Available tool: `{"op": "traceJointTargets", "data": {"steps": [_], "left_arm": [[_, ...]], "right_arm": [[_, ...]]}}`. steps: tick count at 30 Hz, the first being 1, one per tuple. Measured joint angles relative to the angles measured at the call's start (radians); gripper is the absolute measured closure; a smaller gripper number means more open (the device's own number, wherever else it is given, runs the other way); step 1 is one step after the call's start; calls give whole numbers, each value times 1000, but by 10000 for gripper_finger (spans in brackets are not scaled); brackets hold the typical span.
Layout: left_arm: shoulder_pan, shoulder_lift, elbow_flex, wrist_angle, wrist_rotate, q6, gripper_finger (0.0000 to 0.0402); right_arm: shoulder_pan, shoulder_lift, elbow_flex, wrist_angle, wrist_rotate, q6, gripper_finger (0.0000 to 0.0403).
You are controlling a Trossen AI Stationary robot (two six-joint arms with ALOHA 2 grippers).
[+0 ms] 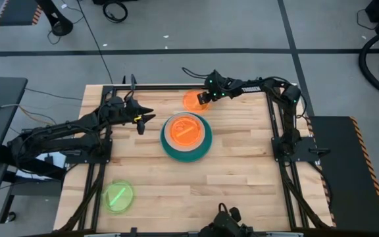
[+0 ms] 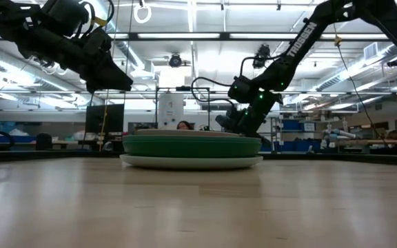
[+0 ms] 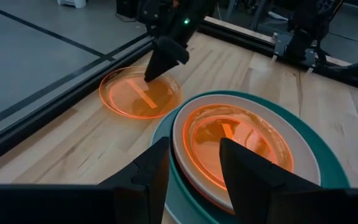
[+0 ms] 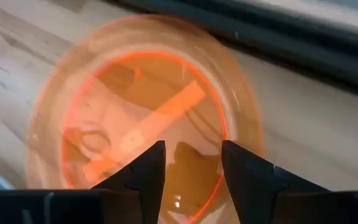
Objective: Stack plastic plates
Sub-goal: Stack the transparent orange plate on top of the transparent orange plate
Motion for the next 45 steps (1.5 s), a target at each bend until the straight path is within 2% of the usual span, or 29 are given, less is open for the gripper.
{"op": "traceJointTargets", "data": {"steps": [8, 14, 20, 26, 31, 38, 45], "left_arm": [[-15, 0, 0, 2, 8, 0, 253], [-28, 0, 0, 2, 8, -6, 253], [-33, 0, 0, 2, 9, -8, 253], [-33, -1, 0, 3, 9, -9, 253], [-33, -1, 0, 5, 9, -18, 253], [-33, -35, 0, 2, 9, -43, 253], [-65, -161, 0, -37, 109, -81, 253]], "right_arm": [[0, -35, 0, 12, 27, -41, 239], [-27, -67, 1, -41, 95, -34, 239], [-69, -4, 0, -42, 57, 3, 239], [-61, 13, 1, 7, -57, 12, 246], [-50, 12, 1, -24, -53, -8, 289], [-29, 12, 1, -25, 3, -50, 387], [-20, -27, -4, -25, 38, -43, 397]]}}
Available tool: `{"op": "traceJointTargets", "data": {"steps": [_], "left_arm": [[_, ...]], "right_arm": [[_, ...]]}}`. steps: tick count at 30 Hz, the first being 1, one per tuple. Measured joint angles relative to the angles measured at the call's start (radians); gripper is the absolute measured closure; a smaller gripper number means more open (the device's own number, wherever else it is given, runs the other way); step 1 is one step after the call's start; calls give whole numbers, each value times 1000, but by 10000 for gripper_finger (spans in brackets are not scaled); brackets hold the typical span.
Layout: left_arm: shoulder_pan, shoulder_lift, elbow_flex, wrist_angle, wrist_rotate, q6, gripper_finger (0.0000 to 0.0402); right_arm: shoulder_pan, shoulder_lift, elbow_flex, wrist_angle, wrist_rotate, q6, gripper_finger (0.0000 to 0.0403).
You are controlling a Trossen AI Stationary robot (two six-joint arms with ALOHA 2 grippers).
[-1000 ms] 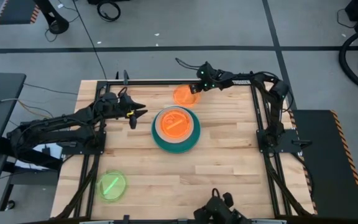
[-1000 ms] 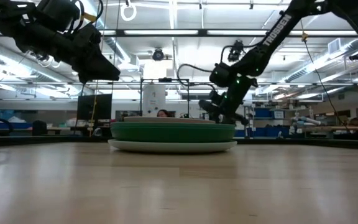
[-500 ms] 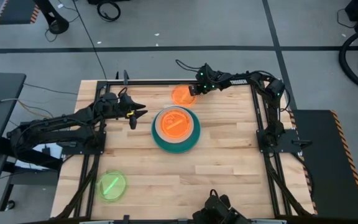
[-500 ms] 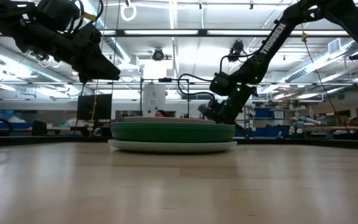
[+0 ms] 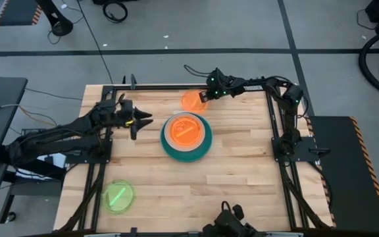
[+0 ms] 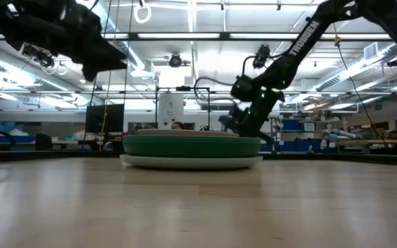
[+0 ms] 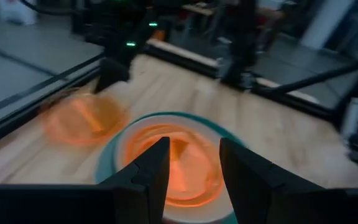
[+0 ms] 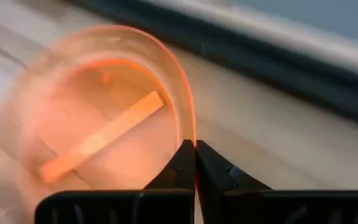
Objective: Stack plastic plates
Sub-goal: Stack the transparent orange plate on top of the transparent orange plate
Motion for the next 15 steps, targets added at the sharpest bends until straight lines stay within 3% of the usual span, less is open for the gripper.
{"op": "traceJointTargets", "data": {"steps": [11, 15], "left_arm": [[-177, -165, 0, -23, 20, 117, 253], [-263, -196, 0, -94, 45, 201, 253]], "right_arm": [[-3, -275, 3, 16, 44, 64, 400], [13, -348, 3, 12, -17, 147, 400]]}}
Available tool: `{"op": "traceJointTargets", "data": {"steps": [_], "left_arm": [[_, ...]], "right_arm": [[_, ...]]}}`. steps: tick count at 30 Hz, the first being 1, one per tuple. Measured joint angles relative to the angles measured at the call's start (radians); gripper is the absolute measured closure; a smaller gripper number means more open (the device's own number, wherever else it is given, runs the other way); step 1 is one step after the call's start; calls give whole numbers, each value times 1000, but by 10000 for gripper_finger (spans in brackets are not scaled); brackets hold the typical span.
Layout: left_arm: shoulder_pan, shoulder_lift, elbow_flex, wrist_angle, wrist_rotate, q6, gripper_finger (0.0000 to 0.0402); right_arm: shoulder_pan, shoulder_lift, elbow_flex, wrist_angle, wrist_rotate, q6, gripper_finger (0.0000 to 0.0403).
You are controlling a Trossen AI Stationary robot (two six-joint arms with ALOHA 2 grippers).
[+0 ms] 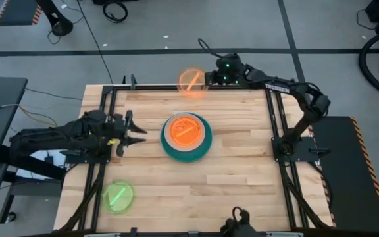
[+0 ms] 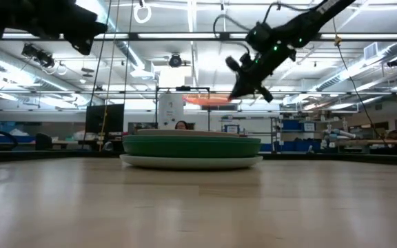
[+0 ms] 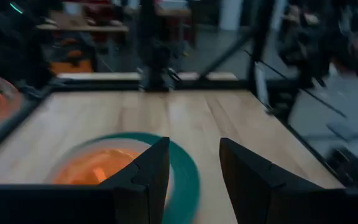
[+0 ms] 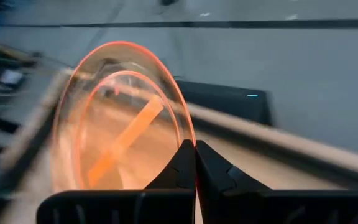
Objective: Stack plastic plates
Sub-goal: Stack the transparent orange plate on top of the transparent orange plate
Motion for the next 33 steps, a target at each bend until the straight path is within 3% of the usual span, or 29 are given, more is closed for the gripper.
{"op": "traceJointTargets", "data": {"steps": [3, 8, 16, 24, 29, 33], "left_arm": [[-53, -11, 0, -55, 0, 17, 253], [-137, -10, 0, -81, -1, 4, 253], [-263, -9, 0, -68, -69, -70, 253], [-474, 6, 0, -39, -201, -127, 253], [-630, 105, 0, 57, -279, -139, 253], [-722, 195, 1, 131, -353, -157, 253]], "right_arm": [[48, -41, 0, -18, -40, 50, 400], [209, -66, 1, -76, 17, 79, 400], [427, 57, 1, -221, 143, 184, 400], [455, 178, 1, -219, 172, 256, 399], [457, 168, 1, -232, 192, 252, 391], [462, 174, 1, -259, 191, 263, 356]]}}
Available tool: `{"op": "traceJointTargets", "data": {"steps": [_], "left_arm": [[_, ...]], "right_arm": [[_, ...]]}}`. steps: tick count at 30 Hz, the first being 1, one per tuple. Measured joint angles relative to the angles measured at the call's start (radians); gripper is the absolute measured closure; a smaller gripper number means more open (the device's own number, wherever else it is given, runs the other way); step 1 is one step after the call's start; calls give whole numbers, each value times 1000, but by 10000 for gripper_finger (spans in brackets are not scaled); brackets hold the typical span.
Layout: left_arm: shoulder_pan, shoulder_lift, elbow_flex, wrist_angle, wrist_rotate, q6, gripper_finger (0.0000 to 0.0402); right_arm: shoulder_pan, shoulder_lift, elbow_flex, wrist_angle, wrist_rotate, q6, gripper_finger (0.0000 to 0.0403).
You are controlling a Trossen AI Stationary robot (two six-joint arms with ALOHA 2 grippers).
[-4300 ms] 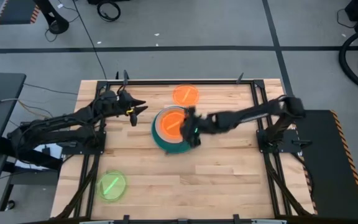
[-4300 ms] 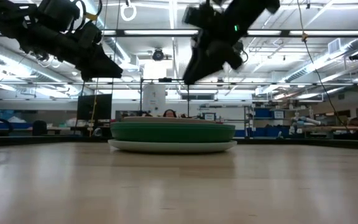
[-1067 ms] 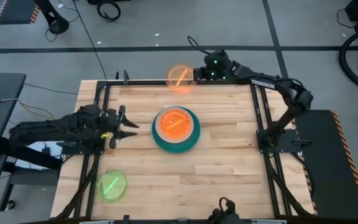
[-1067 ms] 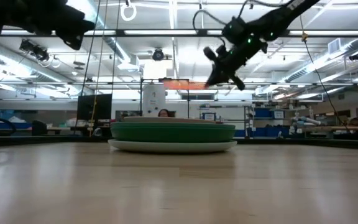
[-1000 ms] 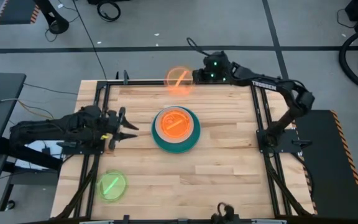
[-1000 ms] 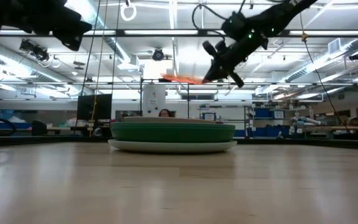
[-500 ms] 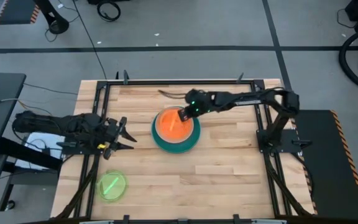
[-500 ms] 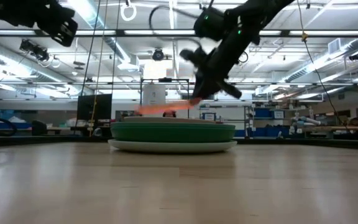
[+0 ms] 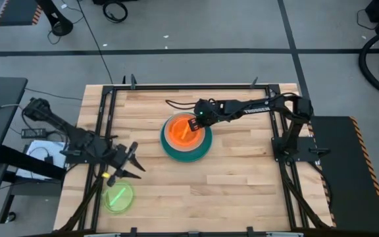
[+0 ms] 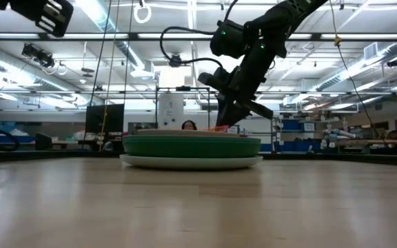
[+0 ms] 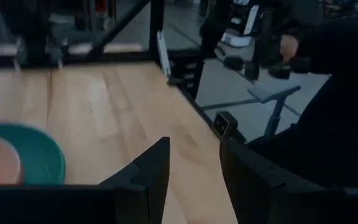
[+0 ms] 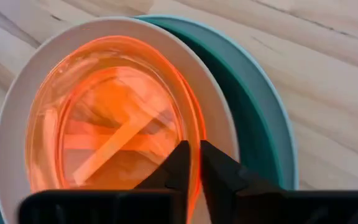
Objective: Stack plastic plates
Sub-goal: Stack the transparent orange plate on top of the transparent orange plate, then stack the transparent green plate on top of the transparent orange plate
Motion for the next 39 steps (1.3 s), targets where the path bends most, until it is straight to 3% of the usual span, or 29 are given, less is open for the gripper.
{"op": "traceJointTargets", "data": {"steps": [3, 8, 13, 16, 19, 22, 25, 32, 35, 39], "left_arm": [[-60, 48, 23, -39, -78, -81, 253], [-172, 167, 211, -300, -207, -237, 253], [-288, 355, 345, -577, -202, -568, 253], [-355, 474, 358, -674, -175, -815, 253], [-417, 574, 357, -764, -195, -922, 253], [-443, 590, 356, -793, -244, -915, 253], [-440, 509, 309, -782, -246, -875, 253], [-277, 195, 49, -653, -65, -766, 253], [-201, 163, -39, -546, 28, -691, 253], [-159, 175, -80, -537, 74, -579, 253]], "right_arm": [[4, -4, 0, -2, -5, -13, 314], [21, -68, 0, -1, -1, -38, 246], [84, -177, 0, -1, 92, -101, 199], [145, -227, 0, -3, 180, -144, 183], [236, -250, 0, 43, 271, -188, 175], [356, -245, 0, 110, 342, -227, 174], [468, -228, 0, 183, 381, -247, 173], [661, -210, -1, 255, 502, -261, 173], [699, -211, 0, 256, 553, -254, 173], [712, -211, 0, 267, 584, -239, 173]]}}
